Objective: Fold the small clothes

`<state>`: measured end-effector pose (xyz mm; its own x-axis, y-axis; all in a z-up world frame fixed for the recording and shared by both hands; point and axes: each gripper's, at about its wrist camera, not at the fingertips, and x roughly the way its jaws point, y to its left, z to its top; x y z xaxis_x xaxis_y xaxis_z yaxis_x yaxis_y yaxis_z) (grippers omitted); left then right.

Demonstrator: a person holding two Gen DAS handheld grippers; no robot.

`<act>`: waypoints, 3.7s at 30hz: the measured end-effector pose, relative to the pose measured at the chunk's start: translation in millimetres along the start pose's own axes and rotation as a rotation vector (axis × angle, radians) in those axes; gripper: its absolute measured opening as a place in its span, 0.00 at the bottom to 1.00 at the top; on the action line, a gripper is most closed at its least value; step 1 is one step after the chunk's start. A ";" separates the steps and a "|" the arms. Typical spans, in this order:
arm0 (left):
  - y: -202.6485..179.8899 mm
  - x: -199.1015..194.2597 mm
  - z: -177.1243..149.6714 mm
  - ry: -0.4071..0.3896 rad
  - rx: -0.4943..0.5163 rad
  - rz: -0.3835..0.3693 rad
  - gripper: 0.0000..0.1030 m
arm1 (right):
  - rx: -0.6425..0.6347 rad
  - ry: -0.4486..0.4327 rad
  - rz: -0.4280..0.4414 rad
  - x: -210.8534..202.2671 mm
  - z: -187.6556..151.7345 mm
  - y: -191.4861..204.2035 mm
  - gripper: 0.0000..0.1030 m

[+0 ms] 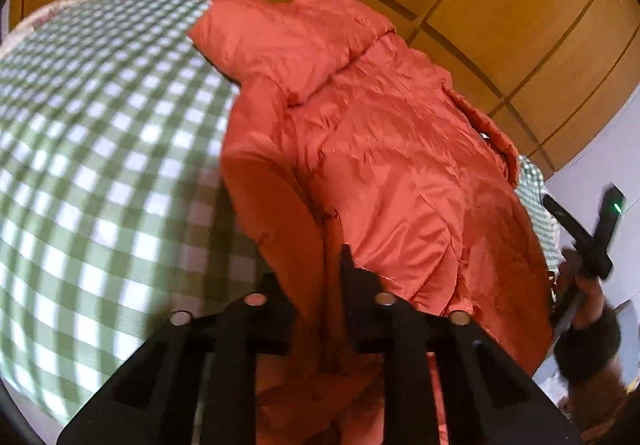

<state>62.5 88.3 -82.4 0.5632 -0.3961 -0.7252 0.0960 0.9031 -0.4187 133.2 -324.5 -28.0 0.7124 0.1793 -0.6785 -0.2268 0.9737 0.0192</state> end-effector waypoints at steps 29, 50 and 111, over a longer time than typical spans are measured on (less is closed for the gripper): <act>-73.2 35.3 145.6 -0.205 0.416 0.474 0.91 | 0.042 0.135 -0.113 32.1 -43.7 47.1 0.98; 35.6 42.6 135.2 -0.336 0.125 0.668 0.13 | 0.053 0.140 -0.099 37.0 -41.7 43.6 0.98; 114.5 34.8 93.4 -0.426 -0.305 0.398 0.90 | 0.406 0.040 0.372 159.7 134.6 102.2 0.70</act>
<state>169.8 193.4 -104.5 0.7891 0.1149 -0.6034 -0.3882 0.8545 -0.3450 313.2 -177.4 -35.6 0.6055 0.5242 -0.5988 -0.1785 0.8227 0.5396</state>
